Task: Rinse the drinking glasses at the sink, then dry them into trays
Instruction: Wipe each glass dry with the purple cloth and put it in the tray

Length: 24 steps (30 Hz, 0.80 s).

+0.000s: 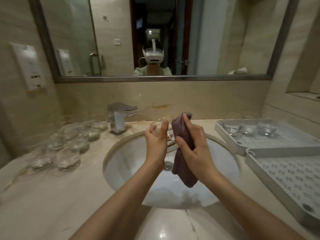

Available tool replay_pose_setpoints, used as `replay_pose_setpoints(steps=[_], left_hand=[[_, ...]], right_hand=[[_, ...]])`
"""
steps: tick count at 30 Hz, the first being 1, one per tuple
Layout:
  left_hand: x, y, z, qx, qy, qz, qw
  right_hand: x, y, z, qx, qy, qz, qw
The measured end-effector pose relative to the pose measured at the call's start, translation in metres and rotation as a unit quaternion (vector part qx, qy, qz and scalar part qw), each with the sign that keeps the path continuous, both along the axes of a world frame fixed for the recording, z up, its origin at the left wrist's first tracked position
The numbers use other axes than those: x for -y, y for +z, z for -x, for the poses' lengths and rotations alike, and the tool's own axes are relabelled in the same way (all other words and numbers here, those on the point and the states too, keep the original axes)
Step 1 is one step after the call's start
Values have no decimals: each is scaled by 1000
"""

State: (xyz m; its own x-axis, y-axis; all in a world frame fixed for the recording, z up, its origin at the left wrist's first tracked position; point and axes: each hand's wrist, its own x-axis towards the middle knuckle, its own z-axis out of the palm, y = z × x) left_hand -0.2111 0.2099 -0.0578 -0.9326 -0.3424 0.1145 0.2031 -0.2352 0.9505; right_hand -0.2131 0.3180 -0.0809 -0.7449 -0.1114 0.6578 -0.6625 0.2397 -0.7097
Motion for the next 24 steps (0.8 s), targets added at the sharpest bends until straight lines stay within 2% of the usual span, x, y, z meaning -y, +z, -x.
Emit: replay_pose_setpoints(steps=[4,6,10,12,17,19,21,24], left_hand=[[-15,-28,15,53,-45,-11,998],[-15,-41,22,74,-71,-8,995],[-7,-49,30,75,-97,30,992],[-3,-48,28,75,-120,48,989],[7,-48,30,82,-142,128,978],[9,-47,30,58,-106,108,987],[9,-47,31,51,-65,57,995],[8,-48,29,61,-22,8,998]], right_hand=[[7,-23,12,58,-65,50,995],[9,-24,29,114,-74,106,985],[9,-22,57,269,-11,252,930],[11,-25,60,290,-6,274,917],[11,-21,57,227,-34,233,945],[12,-23,48,174,-31,194,965],[17,-28,37,83,-36,105,990],[31,-45,33,-28,-68,-38,997]])
